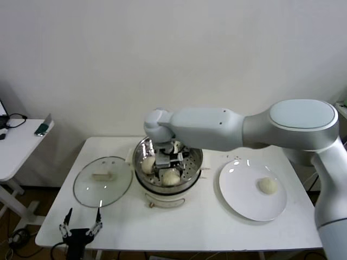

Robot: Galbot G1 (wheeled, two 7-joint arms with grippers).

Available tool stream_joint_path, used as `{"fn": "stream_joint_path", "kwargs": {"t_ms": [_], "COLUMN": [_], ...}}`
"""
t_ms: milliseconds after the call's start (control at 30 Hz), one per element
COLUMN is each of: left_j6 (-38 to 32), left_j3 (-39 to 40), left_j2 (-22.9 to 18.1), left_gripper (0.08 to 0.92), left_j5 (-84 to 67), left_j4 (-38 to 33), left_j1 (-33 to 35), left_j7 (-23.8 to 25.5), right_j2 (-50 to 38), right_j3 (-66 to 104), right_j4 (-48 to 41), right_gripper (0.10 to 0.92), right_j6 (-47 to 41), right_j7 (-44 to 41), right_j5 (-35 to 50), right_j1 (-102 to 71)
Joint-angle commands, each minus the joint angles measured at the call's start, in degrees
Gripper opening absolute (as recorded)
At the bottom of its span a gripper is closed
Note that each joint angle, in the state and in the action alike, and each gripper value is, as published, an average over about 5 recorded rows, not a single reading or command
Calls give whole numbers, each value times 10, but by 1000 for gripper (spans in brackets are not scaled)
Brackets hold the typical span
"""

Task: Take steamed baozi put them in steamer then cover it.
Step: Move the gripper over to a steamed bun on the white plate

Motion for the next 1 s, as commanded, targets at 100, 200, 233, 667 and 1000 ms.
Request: {"fn": "stream_joint_path", "kwargs": {"t_ms": [100, 200, 233, 667, 1000], "left_j6": [1, 2, 3, 3, 13], "left_j3": [0, 0, -1, 4, 1], "left_j2": [0, 2, 4, 24, 22], "left_gripper": [823, 823, 823, 823, 823], "left_j5": [0, -3, -4, -10, -7], "left_j4": [-5, -10, -11, -16, -24], "left_j1": [1, 2, 3, 7, 6], "left_j7": [0, 0, 0, 2, 2], "right_j2": [-47, -94, -108, -387, -494], "right_j3": [19, -7, -15, -62, 72], "right_j4": [4, 10, 12, 55, -11], "right_gripper": [823, 823, 823, 823, 823], "right_j6": [-12, -50, -66, -435, -407], "right_j7": [17, 63, 81, 127, 58], "right_j5": [5, 43, 54, 323, 130], "right_j1": [47, 91, 103, 103, -111]}}
